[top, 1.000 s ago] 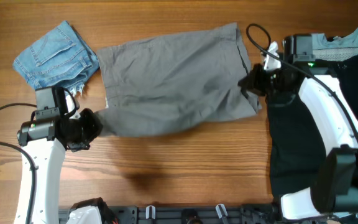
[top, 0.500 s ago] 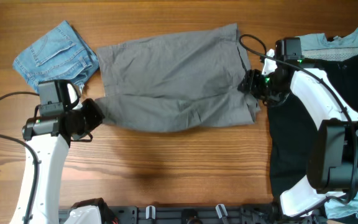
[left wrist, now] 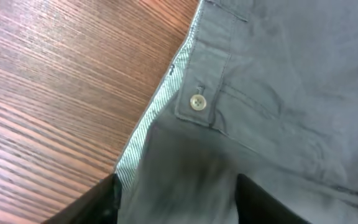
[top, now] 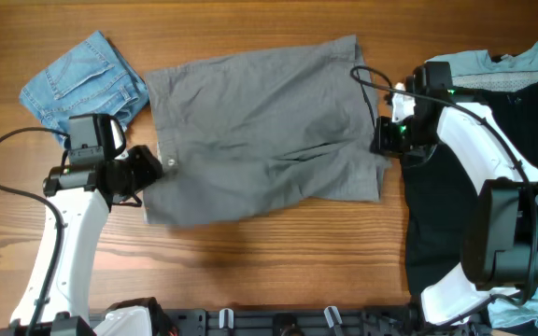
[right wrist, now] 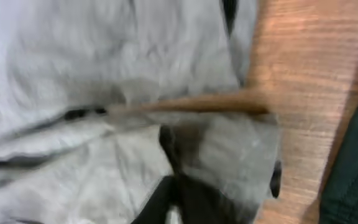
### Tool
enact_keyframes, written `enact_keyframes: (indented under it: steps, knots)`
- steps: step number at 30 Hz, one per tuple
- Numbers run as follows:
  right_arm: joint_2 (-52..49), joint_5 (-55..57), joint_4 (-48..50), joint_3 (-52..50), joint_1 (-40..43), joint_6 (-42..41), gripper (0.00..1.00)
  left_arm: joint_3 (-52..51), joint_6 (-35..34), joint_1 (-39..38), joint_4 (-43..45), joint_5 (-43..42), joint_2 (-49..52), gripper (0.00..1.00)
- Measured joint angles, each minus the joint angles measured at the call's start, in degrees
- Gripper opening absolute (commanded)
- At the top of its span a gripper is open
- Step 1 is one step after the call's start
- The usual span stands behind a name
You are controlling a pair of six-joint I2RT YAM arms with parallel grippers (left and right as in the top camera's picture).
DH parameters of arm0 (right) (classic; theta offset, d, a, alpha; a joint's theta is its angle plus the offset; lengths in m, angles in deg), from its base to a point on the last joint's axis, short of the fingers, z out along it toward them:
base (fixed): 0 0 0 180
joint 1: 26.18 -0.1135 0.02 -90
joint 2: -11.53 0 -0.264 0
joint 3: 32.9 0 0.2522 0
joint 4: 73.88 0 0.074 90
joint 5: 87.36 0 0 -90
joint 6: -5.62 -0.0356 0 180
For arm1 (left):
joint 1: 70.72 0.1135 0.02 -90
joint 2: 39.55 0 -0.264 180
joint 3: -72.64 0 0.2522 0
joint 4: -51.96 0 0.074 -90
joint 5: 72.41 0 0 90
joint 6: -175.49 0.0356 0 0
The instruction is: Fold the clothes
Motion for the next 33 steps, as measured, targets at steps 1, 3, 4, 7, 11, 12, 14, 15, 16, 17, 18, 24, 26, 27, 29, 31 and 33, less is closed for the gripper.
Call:
enact_keyframes:
  steps: [1, 3, 4, 7, 11, 12, 14, 15, 16, 17, 18, 24, 26, 27, 29, 31, 33]
  knots:
    - [0.0, 0.2, 1.1, 0.0, 0.0, -2.0, 0.05, 0.0, 0.3, 0.0, 0.1, 0.3, 0.5, 0.62]
    - [0.0, 0.6, 4.7, -0.2, 0.0, -7.1, 0.05, 0.1, 0.7, 0.0, 0.2, 0.7, 2.2, 0.64]
    - [0.0, 0.9, 6.8, -0.5, 0.0, -9.7, 0.04, 0.1, 0.8, 0.0, 0.2, 0.8, 3.5, 0.64]
    - [-0.2, 1.5, 12.0, -1.7, 0.0, -15.9, 0.04, 0.1, 1.0, 0.0, -1.0, 1.0, 7.5, 0.65]
    - [-2.0, 1.7, 13.8, -2.1, 0.0, -21.0, 0.51, 0.1, 1.9, 0.0, -2.0, 0.2, 12.6, 0.65]
    - [-2.4, 2.2, 14.0, -2.1, 0.0, -21.5, 0.56, 0.1, 2.8, 0.0, -1.9, -1.2, 13.2, 0.65]
    - [-3.2, 2.8, 13.9, -2.1, 0.0, -20.1, 0.58, 0.1, 4.4, 0.0, -1.6, -3.8, 13.7, 0.57]
    - [-3.3, 3.0, 13.1, -2.1, 0.1, -18.3, 0.58, 0.1, 5.4, 0.0, -1.6, -5.4, 13.7, 0.45]
    - [-3.2, 3.1, 12.4, -2.0, 0.2, -17.4, 0.59, 0.1, 6.0, 0.0, -1.7, -6.4, 13.7, 0.33]
    - [-3.1, 3.2, 10.6, -2.0, 0.3, -14.9, 0.60, 0.2, 6.6, 0.0, -2.0, -7.1, 13.7, 0.27]
    - [-2.9, 3.2, 8.2, -2.0, 0.5, -13.2, 0.63, 0.2, 7.6, 0.0, -2.5, -7.6, 13.7, 0.18]
    - [4.5, 4.1, -8.3, -2.0, 1.9, -5.7, 0.63, 0.2, 10.7, 0.0, -2.9, -8.8, 13.8, 0.04]
    - [4.9, 4.5, -10.7, -2.3, 1.9, -4.6, 0.63, 0.2, 10.8, 0.0, -2.9, -9.0, 13.8, 0.04]
    - [4.9, 4.7, -10.7, -2.8, 1.9, -4.3, 0.63, 0.2, 10.8, 0.0, -2.9, -9.0, 13.8, 0.04]
    - [4.9, 4.9, -9.7, -4.9, 1.9, -3.9, 0.60, 0.2, 10.8, 0.0, -2.9, -9.0, 13.8, 0.04]
    - [4.9, 4.8, -6.3, -8.6, 1.9, -3.7, 0.57, 0.1, 10.8, 0.0, -2.8, -9.0, 13.8, 0.04]
    - [4.9, 3.5, -0.8, -11.8, 1.9, -2.9, 0.43, 0.2, 10.8, 0.0, -2.8, -9.0, 13.8, 0.04]
